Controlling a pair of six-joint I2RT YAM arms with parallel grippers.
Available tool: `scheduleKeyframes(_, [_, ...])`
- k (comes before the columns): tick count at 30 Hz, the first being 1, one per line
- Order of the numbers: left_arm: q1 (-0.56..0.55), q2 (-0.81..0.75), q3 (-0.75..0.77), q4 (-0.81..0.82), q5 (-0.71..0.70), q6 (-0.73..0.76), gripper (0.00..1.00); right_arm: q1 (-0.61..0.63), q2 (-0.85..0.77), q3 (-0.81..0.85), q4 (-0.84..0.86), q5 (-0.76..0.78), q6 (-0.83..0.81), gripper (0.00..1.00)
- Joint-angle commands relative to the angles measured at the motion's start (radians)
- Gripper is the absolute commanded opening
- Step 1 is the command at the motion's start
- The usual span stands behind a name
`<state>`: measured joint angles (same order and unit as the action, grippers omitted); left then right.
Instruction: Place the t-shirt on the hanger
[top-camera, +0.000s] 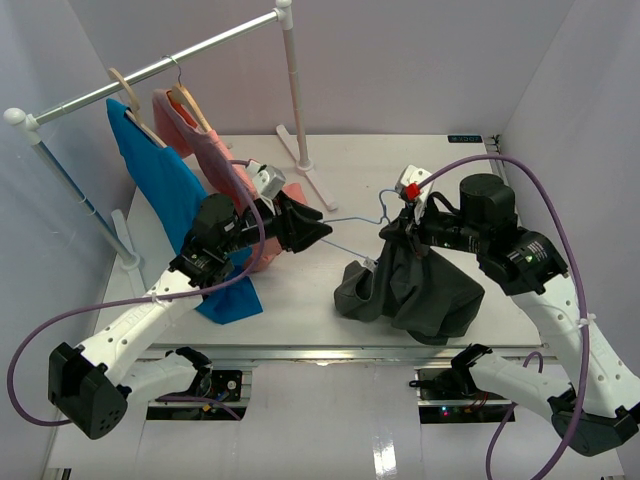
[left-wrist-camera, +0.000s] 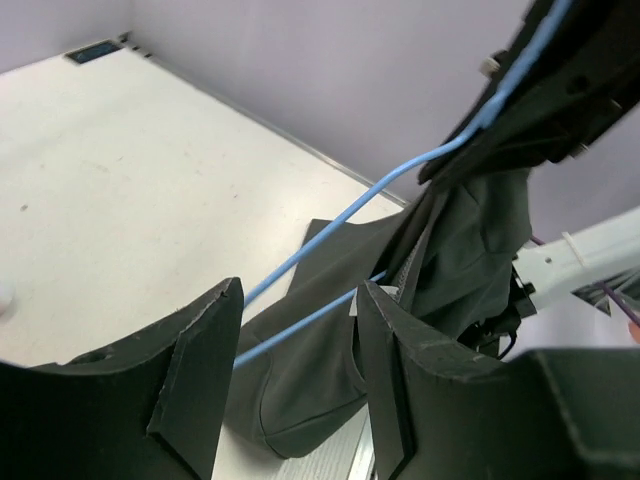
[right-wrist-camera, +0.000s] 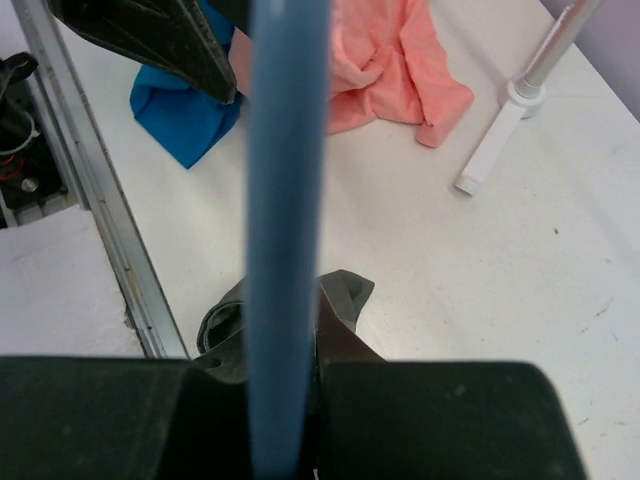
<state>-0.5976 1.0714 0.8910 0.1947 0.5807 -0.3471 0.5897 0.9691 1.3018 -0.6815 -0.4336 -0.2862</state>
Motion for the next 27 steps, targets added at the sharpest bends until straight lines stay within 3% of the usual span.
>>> scheduleKeyframes(1, [-0.002,0.018,0.06,-0.19,-0.155,-0.058,0.59,-0.001,-0.045,-0.045,0.101,0.135,0.094,0.08])
scheduleKeyframes(10, [-0.006,-0.009,-0.146,0.021,-0.022,-0.324,0.58,-0.001,-0.081,-0.074,0.157,0.194,0.166,0.08])
scheduleKeyframes(17, [-0.043,0.066,-0.257,0.169,-0.042,-0.367,0.61,-0.001,-0.098,-0.105,0.22,0.274,0.219,0.08])
scheduleKeyframes(27, [-0.172,0.29,-0.163,0.228,-0.097,-0.387,0.61,-0.001,-0.116,-0.167,0.299,0.29,0.27,0.08])
